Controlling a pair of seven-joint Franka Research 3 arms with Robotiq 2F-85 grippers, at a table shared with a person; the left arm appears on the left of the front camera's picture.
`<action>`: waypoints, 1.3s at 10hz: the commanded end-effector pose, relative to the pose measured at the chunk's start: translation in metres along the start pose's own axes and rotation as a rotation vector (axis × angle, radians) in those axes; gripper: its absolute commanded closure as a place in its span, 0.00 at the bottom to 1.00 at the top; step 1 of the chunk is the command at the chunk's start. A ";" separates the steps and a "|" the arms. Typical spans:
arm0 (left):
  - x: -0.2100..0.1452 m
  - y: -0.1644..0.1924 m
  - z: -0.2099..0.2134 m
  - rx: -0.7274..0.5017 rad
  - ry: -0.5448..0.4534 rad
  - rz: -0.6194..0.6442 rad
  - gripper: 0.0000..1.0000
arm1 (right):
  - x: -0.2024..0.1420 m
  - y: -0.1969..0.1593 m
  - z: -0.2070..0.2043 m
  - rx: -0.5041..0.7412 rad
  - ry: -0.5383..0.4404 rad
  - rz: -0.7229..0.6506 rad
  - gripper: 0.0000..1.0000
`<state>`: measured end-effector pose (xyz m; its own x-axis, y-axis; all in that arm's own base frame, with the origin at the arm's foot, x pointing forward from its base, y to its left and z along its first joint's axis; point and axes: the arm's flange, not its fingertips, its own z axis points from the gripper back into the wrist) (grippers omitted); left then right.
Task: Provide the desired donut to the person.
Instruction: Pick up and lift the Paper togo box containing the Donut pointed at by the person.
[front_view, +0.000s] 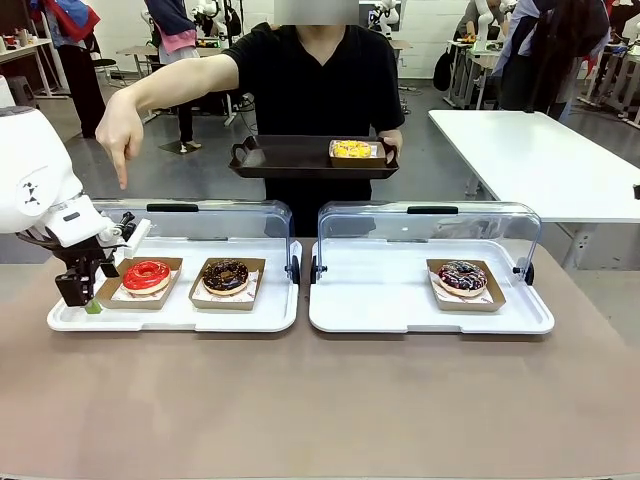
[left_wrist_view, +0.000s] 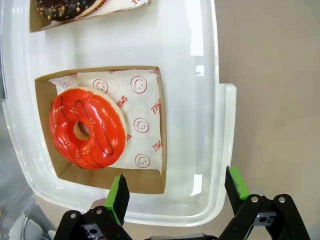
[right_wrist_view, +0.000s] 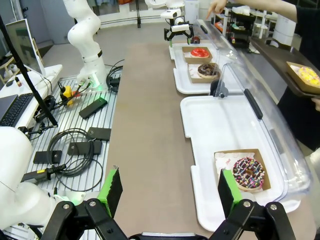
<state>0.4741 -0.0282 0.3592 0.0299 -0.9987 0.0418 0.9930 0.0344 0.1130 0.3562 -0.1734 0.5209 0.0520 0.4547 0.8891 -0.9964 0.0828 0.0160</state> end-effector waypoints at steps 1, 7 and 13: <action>-0.006 0.011 -0.003 -0.002 -0.013 -0.011 0.00 | -0.001 0.000 -0.002 -0.001 -0.019 0.008 0.00; -0.013 0.026 -0.014 -0.033 -0.042 0.009 0.00 | -0.001 0.000 -0.002 -0.001 -0.019 0.008 0.00; -0.011 0.028 -0.015 -0.034 -0.004 0.017 0.00 | -0.001 0.000 -0.002 -0.001 -0.019 0.008 0.00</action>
<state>0.5024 -0.0187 0.3463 0.0429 -0.9980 0.0468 0.9961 0.0463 0.0746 0.3562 -0.1734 0.5209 0.0521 0.4547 0.8891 -0.9964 0.0829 0.0160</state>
